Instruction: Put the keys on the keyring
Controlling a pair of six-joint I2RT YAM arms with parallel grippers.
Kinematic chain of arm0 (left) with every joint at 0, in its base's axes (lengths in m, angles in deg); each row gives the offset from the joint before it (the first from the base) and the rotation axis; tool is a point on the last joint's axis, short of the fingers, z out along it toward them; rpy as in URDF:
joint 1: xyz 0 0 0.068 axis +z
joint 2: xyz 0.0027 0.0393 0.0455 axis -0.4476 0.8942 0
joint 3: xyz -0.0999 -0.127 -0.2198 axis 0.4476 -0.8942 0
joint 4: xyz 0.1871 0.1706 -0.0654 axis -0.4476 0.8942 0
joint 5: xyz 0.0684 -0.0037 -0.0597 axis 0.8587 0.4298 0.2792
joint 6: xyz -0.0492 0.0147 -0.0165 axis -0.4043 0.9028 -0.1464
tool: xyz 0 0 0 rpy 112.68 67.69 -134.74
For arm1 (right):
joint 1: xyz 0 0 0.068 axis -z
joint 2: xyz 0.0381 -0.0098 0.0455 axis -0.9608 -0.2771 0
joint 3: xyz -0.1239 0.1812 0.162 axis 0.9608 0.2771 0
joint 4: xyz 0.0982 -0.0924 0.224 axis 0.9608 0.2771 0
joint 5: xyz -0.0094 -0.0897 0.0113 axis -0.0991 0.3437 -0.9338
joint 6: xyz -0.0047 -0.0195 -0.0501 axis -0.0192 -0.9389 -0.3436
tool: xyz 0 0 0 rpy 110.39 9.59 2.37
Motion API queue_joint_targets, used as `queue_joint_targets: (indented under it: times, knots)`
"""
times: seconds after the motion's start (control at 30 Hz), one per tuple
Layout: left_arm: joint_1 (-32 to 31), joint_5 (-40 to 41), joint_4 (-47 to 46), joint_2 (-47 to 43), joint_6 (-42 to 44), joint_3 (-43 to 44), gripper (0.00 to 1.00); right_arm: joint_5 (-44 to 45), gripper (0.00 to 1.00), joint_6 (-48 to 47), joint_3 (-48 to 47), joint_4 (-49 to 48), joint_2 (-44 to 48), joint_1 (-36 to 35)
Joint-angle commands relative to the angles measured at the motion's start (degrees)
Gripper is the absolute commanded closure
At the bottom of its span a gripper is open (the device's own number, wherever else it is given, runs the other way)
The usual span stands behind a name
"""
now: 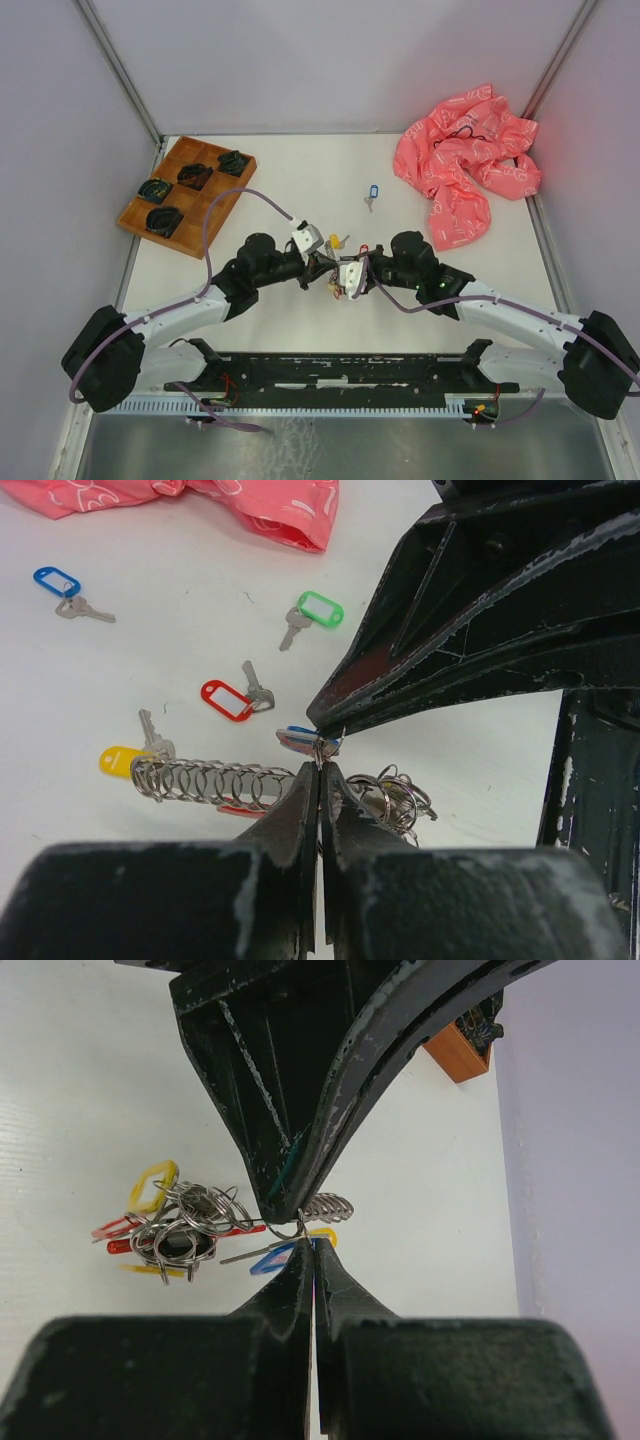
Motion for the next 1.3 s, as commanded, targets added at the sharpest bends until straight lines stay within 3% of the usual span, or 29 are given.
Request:
queue_joint_targets:
  times: [0.0, 0.23, 0.8, 1.27]
  knots:
    - [-0.2, -0.9, -1.4, -0.5, 1.6, 1.7, 0.97, -0.3, 0.99, 0.0, -2.8, -4.6, 2.2, -0.4]
    - [-0.2, 6.8, -9.0, -7.2, -0.8, -3.4, 0.97, 5.0, 0.99, 2.3, 0.7, -6.4, 4.8, -0.4]
    - [-0.2, 4.6, -21.2, -9.3, -4.5, -6.1, 0.97, 2.7, 0.99, 7.7, 3.5, -13.5, -0.1, -1.1]
    - [-0.2, 6.4, -20.9, -11.6, -4.0, -7.8, 0.97, 1.6, 0.99, 11.1, 5.1, -15.3, 0.2, -0.9]
